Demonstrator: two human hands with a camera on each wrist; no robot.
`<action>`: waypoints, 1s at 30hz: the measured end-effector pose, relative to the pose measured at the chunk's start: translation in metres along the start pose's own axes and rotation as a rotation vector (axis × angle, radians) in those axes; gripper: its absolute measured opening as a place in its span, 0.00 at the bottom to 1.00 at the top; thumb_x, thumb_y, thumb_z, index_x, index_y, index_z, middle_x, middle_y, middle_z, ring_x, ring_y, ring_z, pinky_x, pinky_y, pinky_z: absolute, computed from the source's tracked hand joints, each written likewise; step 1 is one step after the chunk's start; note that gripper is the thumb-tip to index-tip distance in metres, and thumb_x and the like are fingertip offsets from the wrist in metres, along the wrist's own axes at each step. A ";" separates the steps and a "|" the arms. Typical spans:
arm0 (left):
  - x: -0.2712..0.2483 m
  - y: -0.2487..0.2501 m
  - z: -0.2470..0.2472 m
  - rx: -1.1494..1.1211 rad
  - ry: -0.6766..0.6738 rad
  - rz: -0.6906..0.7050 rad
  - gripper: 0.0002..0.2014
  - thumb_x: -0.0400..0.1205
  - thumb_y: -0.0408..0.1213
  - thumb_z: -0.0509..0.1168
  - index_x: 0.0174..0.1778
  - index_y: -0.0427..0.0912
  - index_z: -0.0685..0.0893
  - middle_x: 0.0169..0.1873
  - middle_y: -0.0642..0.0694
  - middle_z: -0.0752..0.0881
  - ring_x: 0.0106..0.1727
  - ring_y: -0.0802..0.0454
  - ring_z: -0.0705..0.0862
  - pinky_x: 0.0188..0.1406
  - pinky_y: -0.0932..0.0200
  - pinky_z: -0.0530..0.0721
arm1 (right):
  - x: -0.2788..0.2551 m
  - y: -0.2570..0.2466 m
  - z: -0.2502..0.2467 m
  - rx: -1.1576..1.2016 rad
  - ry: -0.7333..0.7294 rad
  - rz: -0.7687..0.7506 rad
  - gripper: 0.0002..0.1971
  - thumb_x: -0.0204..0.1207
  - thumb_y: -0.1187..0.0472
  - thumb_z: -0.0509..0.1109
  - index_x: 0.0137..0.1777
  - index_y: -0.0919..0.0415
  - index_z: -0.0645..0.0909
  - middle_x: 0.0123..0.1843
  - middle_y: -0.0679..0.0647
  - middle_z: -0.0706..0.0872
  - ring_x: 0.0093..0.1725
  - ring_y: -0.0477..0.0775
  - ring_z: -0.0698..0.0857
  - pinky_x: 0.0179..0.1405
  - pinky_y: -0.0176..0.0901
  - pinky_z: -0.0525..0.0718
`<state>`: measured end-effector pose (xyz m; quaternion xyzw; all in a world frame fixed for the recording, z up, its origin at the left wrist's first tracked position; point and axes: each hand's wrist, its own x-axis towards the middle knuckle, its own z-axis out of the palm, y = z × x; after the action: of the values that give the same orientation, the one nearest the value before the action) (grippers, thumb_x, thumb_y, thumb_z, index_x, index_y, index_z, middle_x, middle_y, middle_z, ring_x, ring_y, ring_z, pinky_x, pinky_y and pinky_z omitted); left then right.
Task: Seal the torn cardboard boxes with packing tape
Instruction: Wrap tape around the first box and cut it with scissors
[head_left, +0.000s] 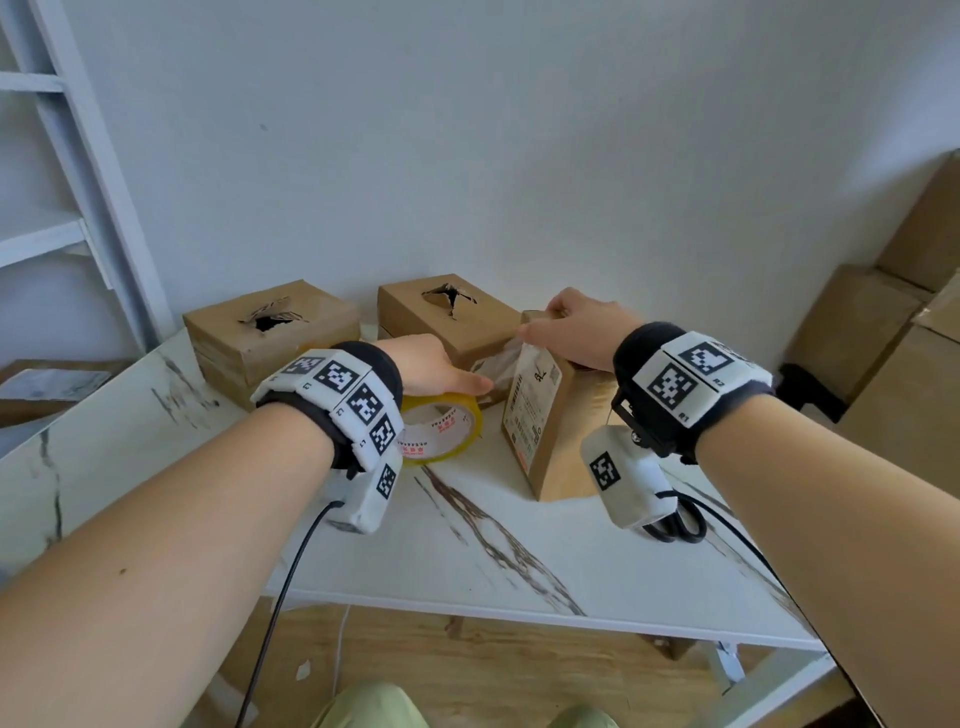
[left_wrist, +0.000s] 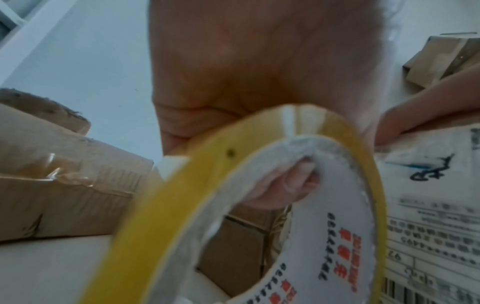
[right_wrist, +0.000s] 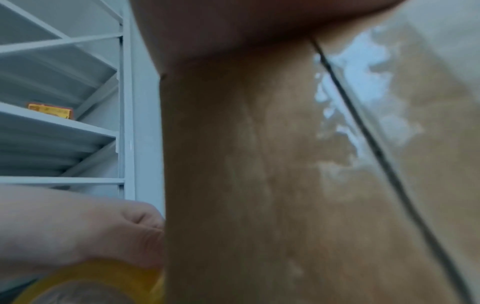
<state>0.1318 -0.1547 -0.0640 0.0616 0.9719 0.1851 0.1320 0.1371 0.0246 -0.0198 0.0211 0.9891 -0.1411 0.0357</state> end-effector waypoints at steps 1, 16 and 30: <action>0.000 -0.004 -0.001 -0.008 0.003 0.000 0.28 0.76 0.66 0.60 0.29 0.42 0.76 0.30 0.45 0.78 0.30 0.51 0.74 0.33 0.59 0.69 | 0.001 -0.001 0.000 -0.020 -0.008 -0.005 0.28 0.69 0.33 0.58 0.67 0.44 0.68 0.65 0.58 0.76 0.60 0.61 0.77 0.56 0.51 0.79; -0.013 -0.020 -0.008 -0.341 0.086 0.156 0.32 0.77 0.68 0.55 0.32 0.38 0.80 0.30 0.46 0.82 0.36 0.50 0.81 0.42 0.60 0.75 | -0.015 0.018 -0.014 0.122 0.052 -0.022 0.23 0.66 0.36 0.67 0.57 0.46 0.76 0.52 0.49 0.83 0.52 0.54 0.82 0.54 0.49 0.82; -0.027 -0.036 -0.016 -0.443 0.208 0.173 0.24 0.78 0.59 0.63 0.33 0.39 0.81 0.29 0.41 0.78 0.33 0.49 0.78 0.40 0.58 0.73 | -0.013 0.055 -0.030 0.624 0.107 0.057 0.11 0.69 0.47 0.72 0.45 0.53 0.82 0.44 0.57 0.89 0.45 0.61 0.88 0.54 0.54 0.86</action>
<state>0.1511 -0.1979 -0.0565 0.0950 0.9071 0.4092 0.0254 0.1514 0.0854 -0.0056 0.0660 0.8975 -0.4355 -0.0207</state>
